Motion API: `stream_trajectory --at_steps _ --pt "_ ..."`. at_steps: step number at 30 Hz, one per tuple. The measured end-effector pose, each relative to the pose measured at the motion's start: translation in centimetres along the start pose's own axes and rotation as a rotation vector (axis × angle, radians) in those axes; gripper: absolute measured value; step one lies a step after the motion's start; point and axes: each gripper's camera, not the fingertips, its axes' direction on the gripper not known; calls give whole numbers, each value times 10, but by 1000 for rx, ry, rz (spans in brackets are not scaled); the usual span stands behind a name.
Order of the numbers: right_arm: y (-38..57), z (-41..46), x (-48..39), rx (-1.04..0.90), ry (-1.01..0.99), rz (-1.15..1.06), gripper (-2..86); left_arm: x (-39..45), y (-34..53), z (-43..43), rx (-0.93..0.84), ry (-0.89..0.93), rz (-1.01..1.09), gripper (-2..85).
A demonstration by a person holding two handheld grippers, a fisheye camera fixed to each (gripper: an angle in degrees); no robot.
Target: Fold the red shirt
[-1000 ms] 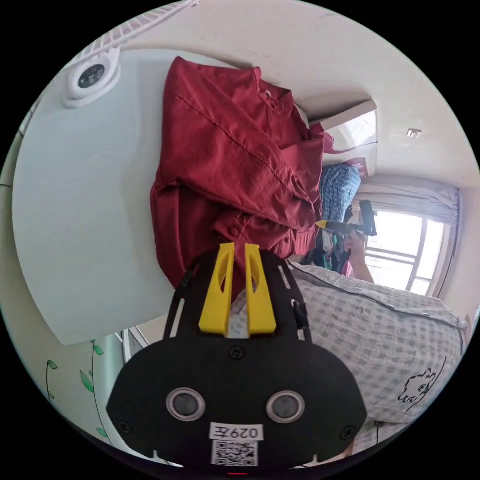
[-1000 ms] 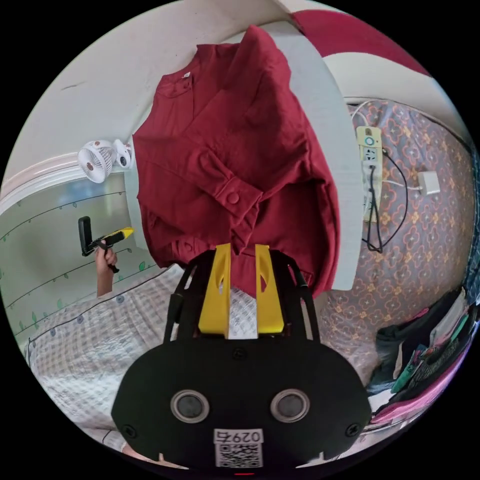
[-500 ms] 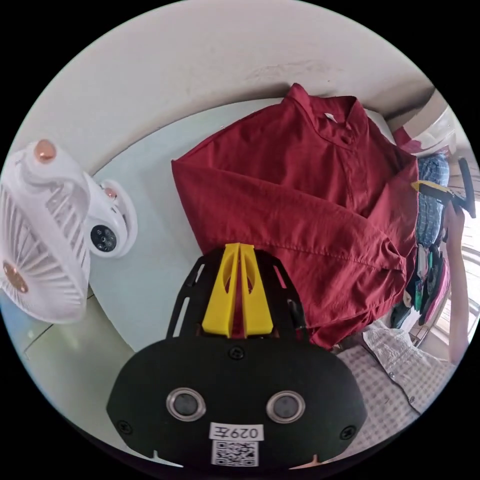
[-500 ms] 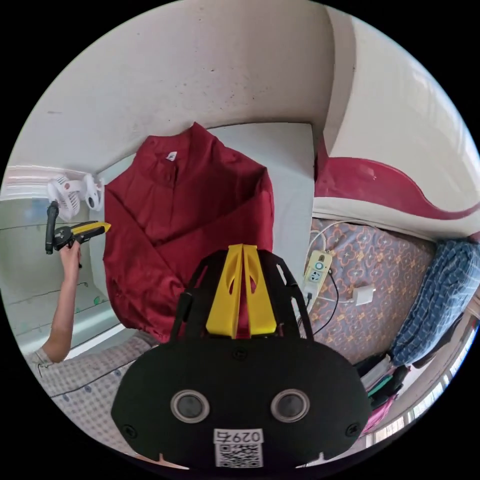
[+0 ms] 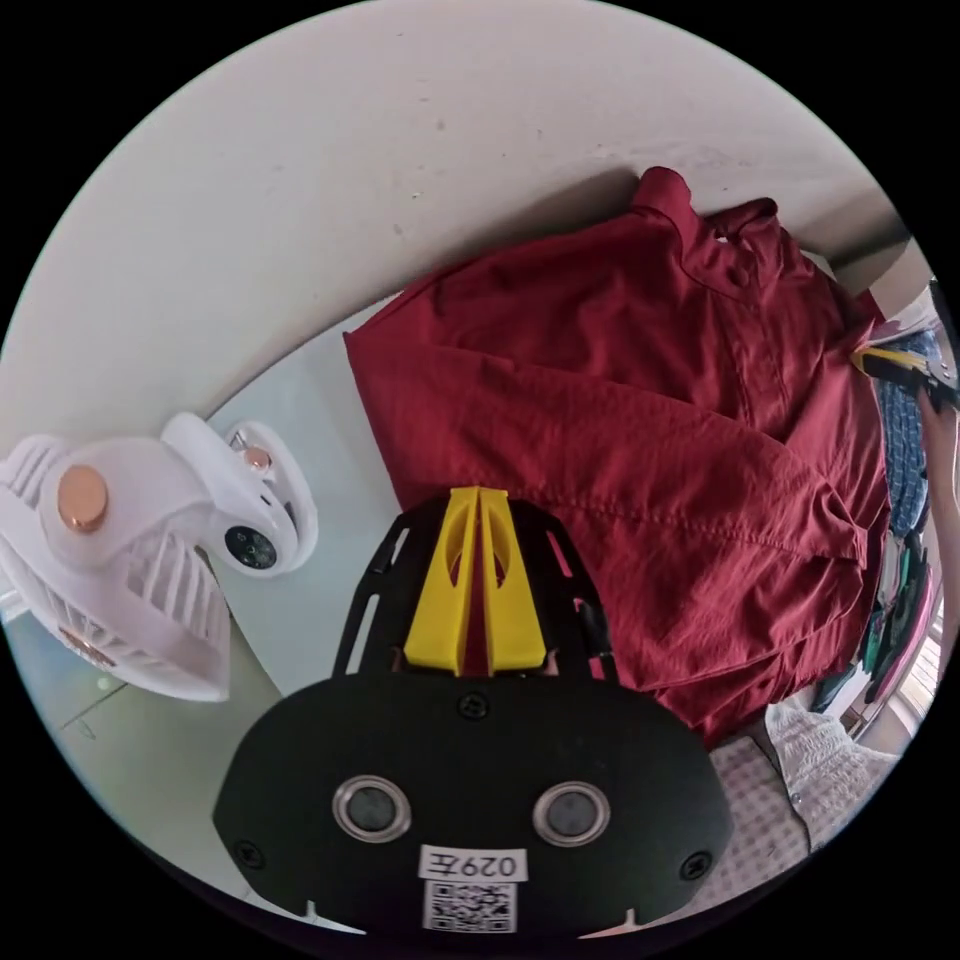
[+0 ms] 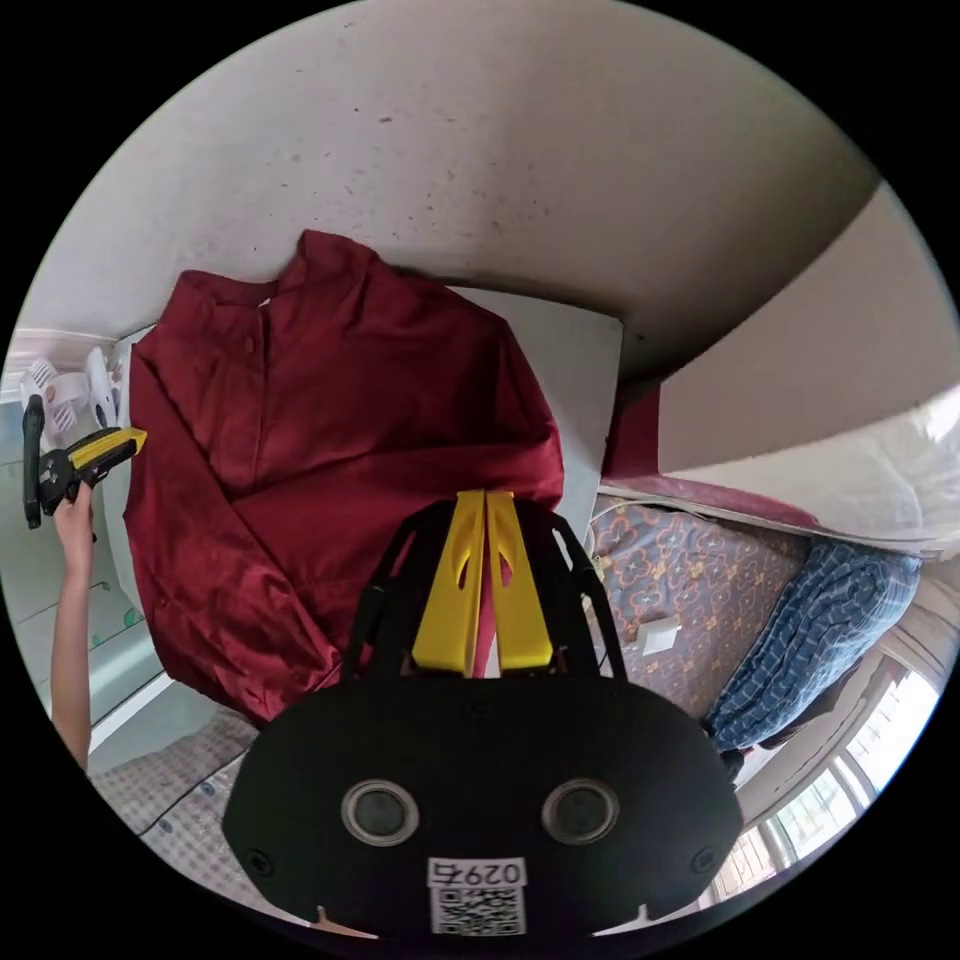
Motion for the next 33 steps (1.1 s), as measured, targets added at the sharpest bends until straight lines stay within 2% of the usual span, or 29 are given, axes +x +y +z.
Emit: stream_trajectory --at_steps 3,4,6,8,10,12,17,19,23,25,30,32,33 --pt "5 -5 6 -95 -89 -46 -6 -11 0 2 -37 17 15 -10" --pt "12 -10 6 -70 -105 -63 -5 -16 4 2 -43 54 13 -10" --pt "62 -36 1 96 -146 -108 -5 -38 45 -14 71 280 12 -10" --pt "111 -42 -6 138 -228 -143 -5 -50 95 -25 162 397 -25 -10" --pt "159 -31 -14 104 -325 -136 -5 -55 145 -22 172 498 -40 -10" --pt "213 3 -26 -31 -356 -76 -5 -51 199 -3 92 594 -40 -10" --pt "266 55 -39 -170 -230 21 -5 -41 249 46 -85 508 0 -10" --pt "269 50 -38 -110 -196 19 -5 -41 248 62 -128 472 49 -10" --pt "268 43 -24 -52 -159 46 -4 -71 232 69 -77 580 79 -9" --pt "272 43 -14 -84 -197 50 -4 -82 232 66 -85 557 94 -9" --pt "371 11 35 149 -295 175 7 -135 301 36 25 436 60 0" --pt "412 15 59 171 -333 268 24 -158 332 48 3 491 -4 19" --pt "440 22 74 174 -358 349 49 -173 352 61 -19 557 -59 69"
